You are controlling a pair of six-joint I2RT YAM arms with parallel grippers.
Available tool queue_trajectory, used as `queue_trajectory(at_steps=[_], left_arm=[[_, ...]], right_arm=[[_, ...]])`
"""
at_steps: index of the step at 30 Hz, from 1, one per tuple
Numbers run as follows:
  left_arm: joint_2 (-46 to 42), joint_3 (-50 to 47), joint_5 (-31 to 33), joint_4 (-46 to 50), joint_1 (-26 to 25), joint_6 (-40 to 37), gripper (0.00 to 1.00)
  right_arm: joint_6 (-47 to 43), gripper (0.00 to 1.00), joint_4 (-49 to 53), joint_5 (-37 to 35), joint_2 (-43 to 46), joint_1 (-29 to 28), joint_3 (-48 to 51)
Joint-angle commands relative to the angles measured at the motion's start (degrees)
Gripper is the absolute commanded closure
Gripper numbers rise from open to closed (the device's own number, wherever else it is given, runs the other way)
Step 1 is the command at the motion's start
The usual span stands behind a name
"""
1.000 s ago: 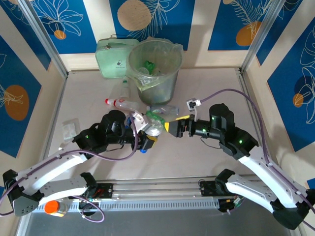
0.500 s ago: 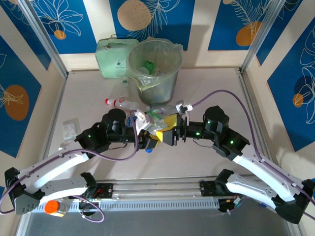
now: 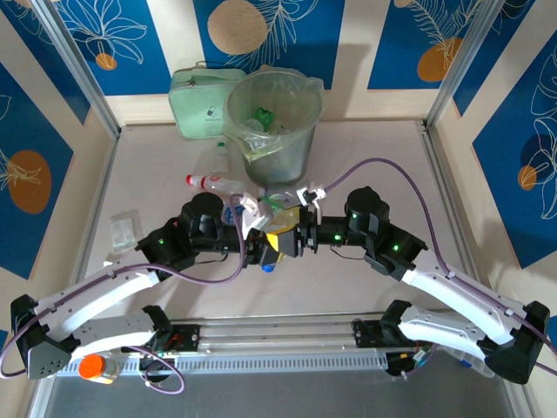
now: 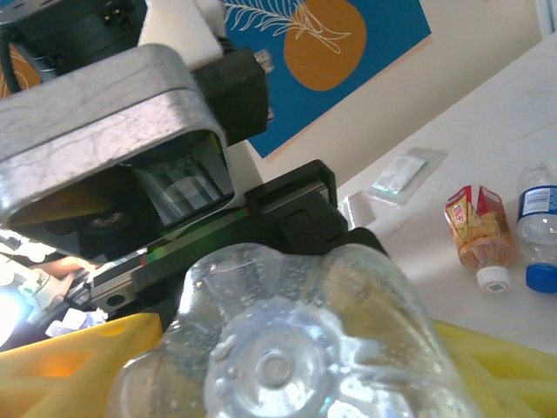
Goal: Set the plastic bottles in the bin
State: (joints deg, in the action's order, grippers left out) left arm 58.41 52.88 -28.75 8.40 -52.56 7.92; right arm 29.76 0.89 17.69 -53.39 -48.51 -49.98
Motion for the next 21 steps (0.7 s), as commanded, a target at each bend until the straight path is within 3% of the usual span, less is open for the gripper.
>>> queue_trajectory(at_steps=[1, 6, 11, 13, 21], left_arm=[[0.3, -0.4, -1.3, -2.2, -0.4, 0.6, 0.67], [0.2, -0.8, -0.8, -2.3, -0.9, 0.6, 0.56], [-2.2, -1.8, 3.3, -3.0, -1.2, 1.3, 0.22], [-4.8, -2.9, 6.4, -4.0, -1.1, 1.2, 0.15], [-16.2, -2.5, 27.6, 2.3, -1.1, -5.2, 0.09]], right_arm=[[-0.7, 0.36, -0.8, 0.4, 0.8, -0.5, 0.0], [-0.5, 0.44, -0.7, 0.0, 1.3, -0.6, -0.1], [-1.2, 0.45, 0.9, -2.2, 2.2, -0.5, -0.7], [-1.8, 0.45, 2.1, -3.5, 2.6, 0.0, -1.3], [-2.8, 0.45, 8.2, -9.0, 0.4, 7.8, -7.5]])
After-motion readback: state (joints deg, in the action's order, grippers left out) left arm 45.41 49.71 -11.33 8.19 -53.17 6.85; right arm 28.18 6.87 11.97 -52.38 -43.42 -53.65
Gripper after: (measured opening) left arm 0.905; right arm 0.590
